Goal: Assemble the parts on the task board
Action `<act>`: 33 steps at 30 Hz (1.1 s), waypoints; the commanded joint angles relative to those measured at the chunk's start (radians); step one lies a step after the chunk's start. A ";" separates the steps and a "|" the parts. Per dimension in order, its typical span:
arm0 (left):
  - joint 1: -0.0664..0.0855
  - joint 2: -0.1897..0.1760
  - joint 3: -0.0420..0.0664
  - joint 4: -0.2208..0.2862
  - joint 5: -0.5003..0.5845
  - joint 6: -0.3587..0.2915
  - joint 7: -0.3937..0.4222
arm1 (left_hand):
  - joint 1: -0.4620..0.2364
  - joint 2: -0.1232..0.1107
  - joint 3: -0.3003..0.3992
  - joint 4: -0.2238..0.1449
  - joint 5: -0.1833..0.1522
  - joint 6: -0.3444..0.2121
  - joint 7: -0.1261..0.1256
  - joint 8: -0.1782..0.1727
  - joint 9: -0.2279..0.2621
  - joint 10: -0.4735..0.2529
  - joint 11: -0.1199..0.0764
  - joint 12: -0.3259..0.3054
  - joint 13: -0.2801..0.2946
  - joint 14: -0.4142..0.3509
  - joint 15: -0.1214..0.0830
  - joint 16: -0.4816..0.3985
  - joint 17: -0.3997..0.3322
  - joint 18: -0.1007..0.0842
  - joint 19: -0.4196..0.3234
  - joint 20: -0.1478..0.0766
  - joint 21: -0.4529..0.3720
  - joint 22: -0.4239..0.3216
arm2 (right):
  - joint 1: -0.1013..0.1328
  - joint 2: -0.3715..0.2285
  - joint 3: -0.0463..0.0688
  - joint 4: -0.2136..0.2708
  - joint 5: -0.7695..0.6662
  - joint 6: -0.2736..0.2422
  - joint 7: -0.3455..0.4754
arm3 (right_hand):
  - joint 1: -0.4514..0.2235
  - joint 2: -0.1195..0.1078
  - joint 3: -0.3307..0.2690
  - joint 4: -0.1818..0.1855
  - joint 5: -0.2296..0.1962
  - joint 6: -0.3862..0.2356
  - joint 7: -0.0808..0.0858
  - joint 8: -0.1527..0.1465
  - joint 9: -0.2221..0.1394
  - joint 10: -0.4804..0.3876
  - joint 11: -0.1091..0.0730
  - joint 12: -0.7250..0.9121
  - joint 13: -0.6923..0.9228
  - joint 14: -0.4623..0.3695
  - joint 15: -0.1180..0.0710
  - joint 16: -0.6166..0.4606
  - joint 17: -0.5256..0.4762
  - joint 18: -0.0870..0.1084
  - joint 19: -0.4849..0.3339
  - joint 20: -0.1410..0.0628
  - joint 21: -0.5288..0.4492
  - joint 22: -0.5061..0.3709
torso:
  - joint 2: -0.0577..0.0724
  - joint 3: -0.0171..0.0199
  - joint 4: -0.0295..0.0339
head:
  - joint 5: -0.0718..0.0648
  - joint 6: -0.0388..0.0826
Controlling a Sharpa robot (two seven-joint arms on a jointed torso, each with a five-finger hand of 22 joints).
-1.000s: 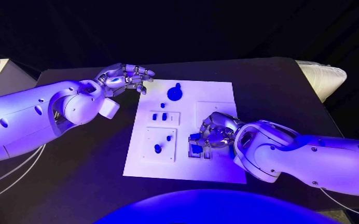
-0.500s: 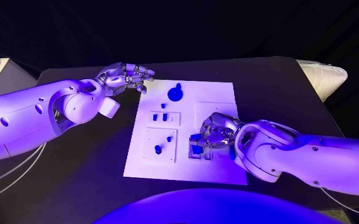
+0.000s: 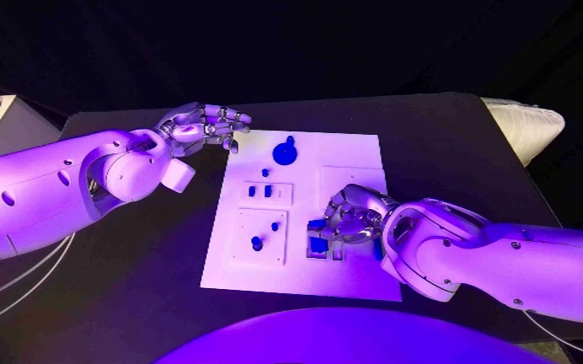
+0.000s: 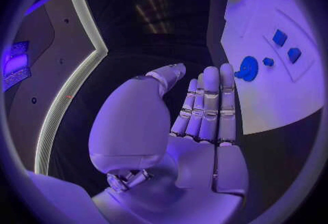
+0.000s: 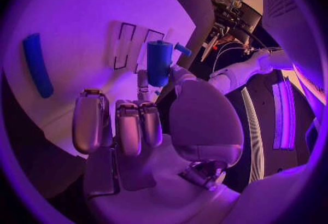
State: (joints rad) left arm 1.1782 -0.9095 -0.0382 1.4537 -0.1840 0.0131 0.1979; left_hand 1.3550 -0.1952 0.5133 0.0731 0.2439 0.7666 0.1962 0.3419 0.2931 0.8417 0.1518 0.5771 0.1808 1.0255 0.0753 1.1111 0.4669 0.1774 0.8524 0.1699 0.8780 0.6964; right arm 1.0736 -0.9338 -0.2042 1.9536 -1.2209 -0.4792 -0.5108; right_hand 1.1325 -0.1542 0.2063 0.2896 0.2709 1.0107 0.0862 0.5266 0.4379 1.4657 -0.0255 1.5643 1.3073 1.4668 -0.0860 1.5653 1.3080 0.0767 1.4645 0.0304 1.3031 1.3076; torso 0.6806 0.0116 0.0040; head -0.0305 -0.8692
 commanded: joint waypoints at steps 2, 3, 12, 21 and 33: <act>0.000 0.002 0.000 0.000 -0.004 0.021 0.004 | 0.001 0.006 -0.003 0.003 -0.002 -0.007 0.027 0.006 0.000 -0.009 0.001 0.004 0.001 -0.003 0.002 0.004 0.002 0.005 0.001 0.004 -0.004 -0.001 | 0.000 -0.004 0.001 0.012 0.052 -0.029 0.031 | 0.004 0.005 0.008 0.000 0.008 0.057 -0.052 0.000 0.002 0.105 -0.008 0.007 0.264 0.104 -0.004 0.006 0.263 -0.020 0.008 -0.009 0.007 0.108 | 0.000 -0.0006 0.0006 | 0.000 0.000; 0.000 0.002 0.000 0.000 -0.004 0.021 0.004 | 0.001 0.006 -0.003 0.003 -0.002 -0.007 0.027 0.006 0.000 -0.009 0.001 0.004 0.001 -0.003 0.002 0.004 0.002 0.005 0.001 0.004 -0.004 -0.001 | 0.000 -0.005 0.002 0.014 0.057 -0.030 0.032 | 0.004 0.005 0.009 -0.001 0.009 0.057 -0.052 0.000 0.002 0.105 -0.008 0.007 0.264 0.104 -0.004 0.006 0.263 -0.020 0.008 -0.009 0.007 0.108 | -0.001 -0.0007 0.0006 | 0.000 0.000; -0.001 0.003 0.000 -0.002 -0.005 0.023 0.002 | 0.000 0.007 -0.004 0.006 -0.002 -0.009 0.027 0.009 -0.001 -0.012 0.001 0.007 0.001 -0.004 0.003 0.005 0.002 0.005 0.000 0.004 -0.006 -0.002 | 0.005 -0.016 0.007 0.025 0.095 -0.005 0.028 | 0.007 0.004 0.011 -0.002 0.011 0.057 -0.053 0.001 0.002 0.105 -0.008 0.007 0.264 0.104 -0.004 0.006 0.263 -0.021 0.008 -0.009 0.008 0.109 | 0.000 -0.0015 0.0010 | -0.001 -0.001; -0.001 0.004 0.000 -0.002 -0.005 0.025 0.000 | 0.000 0.007 -0.004 0.006 -0.002 -0.009 0.027 0.009 -0.001 -0.012 0.001 0.007 0.001 -0.004 0.003 0.005 0.002 0.005 0.000 0.004 -0.006 -0.002 | 0.006 -0.017 0.006 0.014 0.119 0.049 0.009 | 0.007 0.003 0.011 -0.001 0.011 0.056 -0.052 0.001 0.001 0.105 -0.008 0.007 0.264 0.104 -0.005 0.006 0.263 -0.020 0.008 -0.009 0.007 0.108 | -0.001 -0.0020 0.0003 | -0.001 -0.002; -0.001 0.003 -0.001 -0.002 -0.005 0.025 0.000 | 0.000 0.006 -0.004 0.006 -0.002 -0.011 0.027 0.010 -0.001 -0.014 0.002 0.008 0.001 -0.005 0.003 0.005 0.002 0.005 0.000 0.005 -0.006 -0.003 | 0.004 -0.011 0.003 -0.002 0.113 0.060 -0.008 | 0.003 0.002 0.012 0.001 0.008 0.056 -0.051 0.002 0.001 0.105 -0.008 0.007 0.264 0.104 -0.004 0.006 0.263 -0.020 0.008 -0.009 0.007 0.109 | 0.000 -0.0009 0.0001 | 0.000 -0.001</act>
State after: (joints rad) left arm 1.1778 -0.9076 -0.0389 1.4507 -0.1848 0.0176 0.1933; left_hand 1.3551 -0.1952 0.5105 0.0759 0.2439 0.7631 0.1997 0.3476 0.2931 0.8344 0.1519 0.5811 0.1807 1.0255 0.0753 1.1111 0.4676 0.1774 0.8524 0.1699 0.8780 0.6952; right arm 1.0784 -0.9462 -0.2009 1.9529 -1.1058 -0.4391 -0.5080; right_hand 1.1320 -0.1548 0.2128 0.2880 0.2762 1.0134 0.0832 0.5239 0.4376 1.4638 -0.0274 1.5643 1.3073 1.4667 -0.0858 1.5653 1.3076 0.0767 1.4681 0.0268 1.3068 1.3081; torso 0.6800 0.0104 0.0046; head -0.0314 -0.8711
